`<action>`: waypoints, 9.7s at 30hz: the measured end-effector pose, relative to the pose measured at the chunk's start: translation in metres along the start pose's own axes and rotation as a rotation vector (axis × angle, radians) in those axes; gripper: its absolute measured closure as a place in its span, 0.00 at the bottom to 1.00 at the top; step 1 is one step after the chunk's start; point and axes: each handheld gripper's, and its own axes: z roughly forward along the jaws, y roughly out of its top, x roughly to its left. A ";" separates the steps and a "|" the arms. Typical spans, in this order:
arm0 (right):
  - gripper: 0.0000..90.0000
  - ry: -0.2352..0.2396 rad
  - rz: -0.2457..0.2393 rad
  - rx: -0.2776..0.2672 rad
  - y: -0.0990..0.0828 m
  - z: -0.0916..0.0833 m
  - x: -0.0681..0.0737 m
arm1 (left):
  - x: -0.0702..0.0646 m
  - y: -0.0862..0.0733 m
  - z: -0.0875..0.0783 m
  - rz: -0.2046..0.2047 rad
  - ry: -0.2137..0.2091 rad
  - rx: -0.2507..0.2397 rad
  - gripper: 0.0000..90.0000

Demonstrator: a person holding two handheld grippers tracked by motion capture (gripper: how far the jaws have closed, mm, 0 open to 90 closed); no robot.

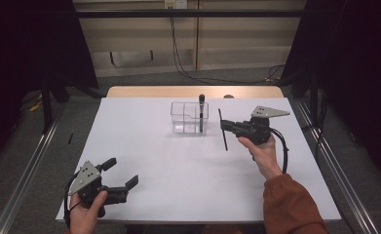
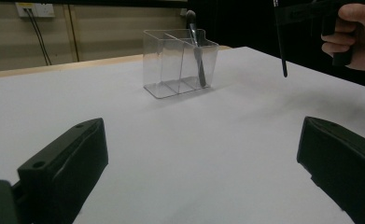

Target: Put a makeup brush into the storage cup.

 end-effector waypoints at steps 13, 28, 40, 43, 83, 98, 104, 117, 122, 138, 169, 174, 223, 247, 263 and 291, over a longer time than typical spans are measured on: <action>0.96 -0.014 -0.007 -0.057 0.021 0.005 0.001 | 0.001 0.000 0.000 0.000 0.005 -0.001 0.02; 0.96 -0.006 -0.038 -0.086 0.047 0.024 0.005 | 0.000 0.000 0.000 0.001 0.000 0.001 0.02; 0.96 -0.032 -0.065 -0.086 0.069 0.049 0.002 | 0.000 0.000 0.000 0.004 -0.004 0.000 0.02; 0.96 -0.039 -0.064 -0.083 0.071 0.054 0.000 | 0.000 0.000 0.001 0.000 -0.004 -0.001 0.02; 0.96 -0.111 -0.051 -0.034 0.072 0.104 -0.029 | 0.002 -0.001 0.001 -0.012 -0.008 -0.001 0.02; 0.96 -0.113 -0.043 -0.016 0.059 0.106 -0.031 | 0.001 -0.001 0.001 -0.004 -0.011 0.002 0.02; 0.96 -0.118 -0.038 -0.012 0.057 0.104 -0.032 | 0.001 -0.001 0.001 -0.008 -0.010 0.002 0.02; 0.96 -0.128 -0.019 0.000 0.042 0.108 -0.037 | 0.001 0.000 0.001 -0.004 -0.012 0.001 0.02; 0.96 -0.130 -0.011 0.003 0.037 0.108 -0.039 | 0.001 0.000 0.001 -0.003 -0.010 0.003 0.02; 0.96 -0.138 0.002 0.021 0.021 0.102 -0.041 | 0.000 0.000 0.002 -0.005 -0.009 0.005 0.02; 0.83 -0.125 0.013 0.002 0.019 0.091 -0.044 | 0.002 0.001 0.008 -0.003 -0.010 0.016 0.02; 0.69 -0.111 0.018 -0.010 0.016 0.089 -0.042 | 0.001 0.001 0.008 0.000 -0.011 0.017 0.02; 0.03 -0.231 -0.040 -0.025 -0.003 0.018 -0.005 | 0.001 0.001 0.003 -0.001 0.001 0.001 0.02; 0.03 -0.293 -0.057 -0.001 -0.024 -0.035 0.004 | 0.002 0.000 0.002 -0.001 0.012 -0.001 0.02; 0.02 -0.351 -0.041 -0.026 -0.046 -0.076 0.016 | 0.006 0.000 0.002 0.004 0.020 -0.003 0.02; 0.00 -0.439 -0.017 -0.051 -0.084 -0.127 0.044 | 0.001 0.000 -0.001 0.000 0.015 -0.011 0.02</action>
